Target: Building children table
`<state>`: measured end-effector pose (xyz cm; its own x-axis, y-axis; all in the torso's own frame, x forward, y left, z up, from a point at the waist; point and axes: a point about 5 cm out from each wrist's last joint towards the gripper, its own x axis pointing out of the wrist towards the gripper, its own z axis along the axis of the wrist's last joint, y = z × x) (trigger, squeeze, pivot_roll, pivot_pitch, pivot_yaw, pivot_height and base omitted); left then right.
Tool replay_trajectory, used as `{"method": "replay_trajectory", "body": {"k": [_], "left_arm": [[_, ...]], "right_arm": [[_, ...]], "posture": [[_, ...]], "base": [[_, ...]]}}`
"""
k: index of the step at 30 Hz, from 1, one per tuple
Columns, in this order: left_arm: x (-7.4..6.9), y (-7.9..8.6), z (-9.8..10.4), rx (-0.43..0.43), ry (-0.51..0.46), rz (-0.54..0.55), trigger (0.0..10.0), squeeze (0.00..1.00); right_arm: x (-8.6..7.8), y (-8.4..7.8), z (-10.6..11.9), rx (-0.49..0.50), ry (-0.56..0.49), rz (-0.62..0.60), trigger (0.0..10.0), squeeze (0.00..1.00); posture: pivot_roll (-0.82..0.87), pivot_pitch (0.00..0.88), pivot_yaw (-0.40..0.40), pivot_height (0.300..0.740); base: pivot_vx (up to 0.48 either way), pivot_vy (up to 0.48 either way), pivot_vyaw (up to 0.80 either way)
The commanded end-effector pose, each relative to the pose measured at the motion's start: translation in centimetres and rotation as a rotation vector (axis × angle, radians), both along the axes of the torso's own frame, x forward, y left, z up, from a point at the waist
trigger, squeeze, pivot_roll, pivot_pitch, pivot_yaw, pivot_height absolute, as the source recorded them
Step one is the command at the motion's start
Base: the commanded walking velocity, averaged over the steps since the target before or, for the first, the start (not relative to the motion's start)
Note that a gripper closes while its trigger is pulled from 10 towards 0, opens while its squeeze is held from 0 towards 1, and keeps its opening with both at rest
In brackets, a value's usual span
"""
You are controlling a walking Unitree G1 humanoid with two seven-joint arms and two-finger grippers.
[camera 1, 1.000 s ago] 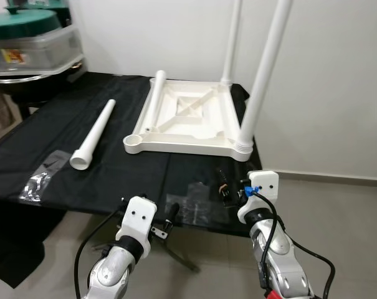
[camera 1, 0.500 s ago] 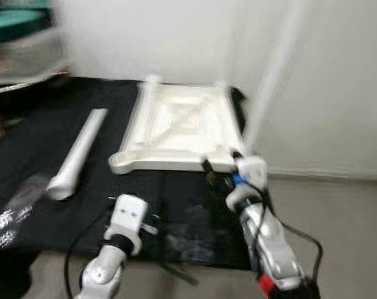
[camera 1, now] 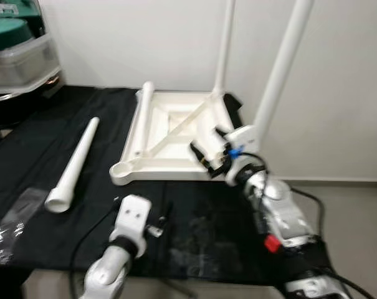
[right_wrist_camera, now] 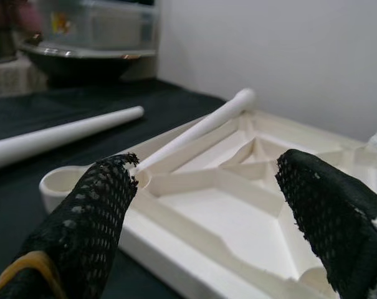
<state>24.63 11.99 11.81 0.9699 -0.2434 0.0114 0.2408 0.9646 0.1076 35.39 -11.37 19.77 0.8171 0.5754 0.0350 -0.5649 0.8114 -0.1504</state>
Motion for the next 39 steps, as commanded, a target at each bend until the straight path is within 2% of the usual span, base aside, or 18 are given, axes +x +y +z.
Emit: {"method": "replay_trajectory", "body": {"k": [1,2,3,5,7,8,11,13,14,16,17,18,19,22,27,33,35,39], "left_arm": [[0.1,0.4,0.6,-0.001,-0.013,0.014,10.0,0.0],[0.1,0.4,0.6,-0.001,-0.013,0.014,10.0,0.0],[0.4,0.9,1.1,0.007,-0.031,0.03,10.0,0.0],[0.5,1.0,1.2,0.008,-0.035,0.034,10.0,0.0],[0.9,1.8,2.2,0.014,-0.06,0.051,10.0,0.0],[0.9,1.8,2.2,0.014,-0.06,0.051,10.0,0.0],[1.2,2.7,3.5,0.021,-0.085,0.064,10.0,0.0],[1.1,2.9,3.8,0.031,-0.09,0.062,10.0,0.0],[1.1,3.0,4.0,0.031,-0.094,0.063,10.0,0.0],[0.9,3.1,4.5,0.035,-0.099,0.057,10.0,0.0],[0.9,3.1,4.5,0.035,-0.099,0.057,10.0,0.0],[1.0,3.0,4.7,0.037,-0.098,0.051,10.0,0.0],[1.0,2.9,4.7,0.037,-0.097,0.05,10.0,0.0],[0.8,2.7,4.8,0.034,-0.094,0.041,10.0,0.0],[0.5,2.2,4.9,0.029,-0.086,0.026,10.0,0.0],[0.1,1.7,5.0,0.028,-0.072,0.005,10.0,0.0],[-0.1,1.7,4.9,0.029,-0.067,0.004,10.0,0.0],[-0.3,1.6,4.8,0.025,-0.063,0.005,10.0,0.0]], "right_arm": [[0.8,0.1,0.3,-0.018,0.037,0.033,10.0,0.0],[0.8,0.1,0.3,-0.018,0.037,0.033,10.0,0.0],[2.1,-0.3,0.9,-0.089,0.022,0.021,10.0,0.0],[2.4,-0.4,1.1,-0.108,0.018,0.019,10.0,0.0],[4.2,-1.5,2.1,-0.151,0.033,-0.055,10.0,0.0],[4.2,-1.5,2.1,-0.151,0.033,-0.055,10.0,0.0],[6.0,-3.7,4.0,-0.145,0.088,-0.179,10.0,0.0],[6.1,-4.3,4.4,-0.155,0.107,-0.182,10.0,0.0],[6.2,-4.8,4.3,-0.158,0.155,-0.179,10.0,0.0],[6.0,-5.4,3.7,-0.235,0.259,-0.1,10.0,0.0],[6.0,-5.4,3.7,-0.235,0.259,-0.1,10.0,0.0],[5.7,-5.9,2.9,-0.334,0.322,-0.055,10.0,0.0],[5.6,-6.0,2.8,-0.354,0.33,-0.05,10.0,0.0],[5.3,-6.0,2.0,-0.406,0.391,0.007,10.0,0.0],[5.0,-5.9,1.4,-0.494,0.43,0.078,10.0,0.0],[5.6,-4.6,3.6,-0.522,0.34,0.116,10.0,0.0],[5.8,-3.7,4.9,-0.528,0.292,0.144,10.0,0.0],[5.9,-2.8,5.9,-0.542,0.249,0.165,10.0,0.0]], "posture": [[0.07,0.042,-0.051,0.74],[0.07,0.042,-0.051,0.74],[0.07,0.058,-0.048,0.74],[0.07,0.058,-0.048,0.74],[0.09,0.099,-0.051,0.74],[0.09,0.099,-0.051,0.74],[0.09,0.149,-0.047,0.74],[0.09,0.172,-0.047,0.74],[0.09,0.177,-0.047,0.74],[0.09,0.214,-0.041,0.74],[0.09,0.214,-0.041,0.74],[0.09,0.227,-0.049,0.74],[0.09,0.227,-0.049,0.74],[0.09,0.246,-0.05,0.74],[0.09,0.249,-0.05,0.74],[0.1,0.242,-0.05,0.74],[0.1,0.239,-0.05,0.74],[0.09,0.239,-0.056,0.74]], "base": [[0.0,0.0,0.0],[0.0,0.0,0.0],[0.0,0.0,0.0],[0.0,0.0,0.0],[0.0,0.0,0.8],[0.0,0.0,0.8],[0.0,0.0,0.27],[0.0,0.0,0.0],[0.0,0.0,0.0],[0.0,0.0,0.0],[0.0,0.0,0.0],[0.0,0.0,0.0],[0.0,0.0,0.0],[0.0,0.0,0.0],[0.0,0.0,0.0],[0.0,0.0,0.0],[0.0,0.0,0.0],[0.0,0.0,0.0]]}}
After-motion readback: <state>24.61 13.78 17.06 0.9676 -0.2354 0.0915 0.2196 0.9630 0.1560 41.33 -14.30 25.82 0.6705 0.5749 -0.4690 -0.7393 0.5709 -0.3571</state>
